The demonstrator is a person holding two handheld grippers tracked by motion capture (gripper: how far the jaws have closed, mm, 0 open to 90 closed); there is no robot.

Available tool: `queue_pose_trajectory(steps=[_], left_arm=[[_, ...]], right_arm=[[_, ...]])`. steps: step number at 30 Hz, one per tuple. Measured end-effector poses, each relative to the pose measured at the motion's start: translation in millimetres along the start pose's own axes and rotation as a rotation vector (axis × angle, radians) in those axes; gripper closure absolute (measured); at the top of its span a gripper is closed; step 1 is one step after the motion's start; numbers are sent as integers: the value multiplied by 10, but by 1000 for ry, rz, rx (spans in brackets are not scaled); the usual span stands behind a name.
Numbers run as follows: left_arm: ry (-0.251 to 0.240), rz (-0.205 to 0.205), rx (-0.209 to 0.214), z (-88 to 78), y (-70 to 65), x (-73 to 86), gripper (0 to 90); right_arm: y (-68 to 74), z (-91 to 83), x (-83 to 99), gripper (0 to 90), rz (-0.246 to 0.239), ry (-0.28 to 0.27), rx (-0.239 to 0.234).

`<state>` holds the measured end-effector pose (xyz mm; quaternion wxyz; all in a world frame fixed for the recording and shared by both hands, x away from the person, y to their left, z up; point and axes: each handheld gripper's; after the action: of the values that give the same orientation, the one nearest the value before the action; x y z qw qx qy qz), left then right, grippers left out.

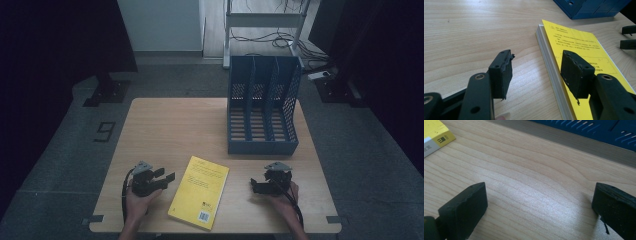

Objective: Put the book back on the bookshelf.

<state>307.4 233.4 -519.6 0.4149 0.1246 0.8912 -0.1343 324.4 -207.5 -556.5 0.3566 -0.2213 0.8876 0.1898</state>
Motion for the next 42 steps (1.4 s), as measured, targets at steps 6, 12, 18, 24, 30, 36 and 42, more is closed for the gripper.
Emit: queue_pose_trajectory(steps=[6, 12, 18, 24, 30, 36, 42], left_arm=[[2, -6, -2, -15, 6, 23, 425], [6, 1, -6, -10, 7, 22, 418], [7, -6, 2, -27, 33, 12, 412], [24, -4, -1, 4, 40, 11, 405], [32, -1, 3, 13, 30, 10, 390], [51, 5, -1, 31, 35, 11, 374], [49, 2, 7, 10, 25, 2, 359]], right_arm=[[-5, -11, 7, 15, 8, -8, 13], [1, -15, 11, 25, 22, -14, 26], [-2, -28, 17, 57, 34, -26, 38], [-12, -53, 31, 106, 40, -37, 45], [-16, -71, 40, 133, 51, -48, 52], [-31, -96, 37, 138, 75, -65, 51], [23, -113, 32, 143, 69, -77, 39]])
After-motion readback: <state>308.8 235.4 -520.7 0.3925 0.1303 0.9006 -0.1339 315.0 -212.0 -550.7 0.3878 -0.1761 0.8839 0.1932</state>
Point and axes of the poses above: each handheld gripper's, and its own axes: z roughly forward along the jaws, x roughly out of its underside, y roughly to its left, and after that the axes turned 14 degrees about -x, right-handed
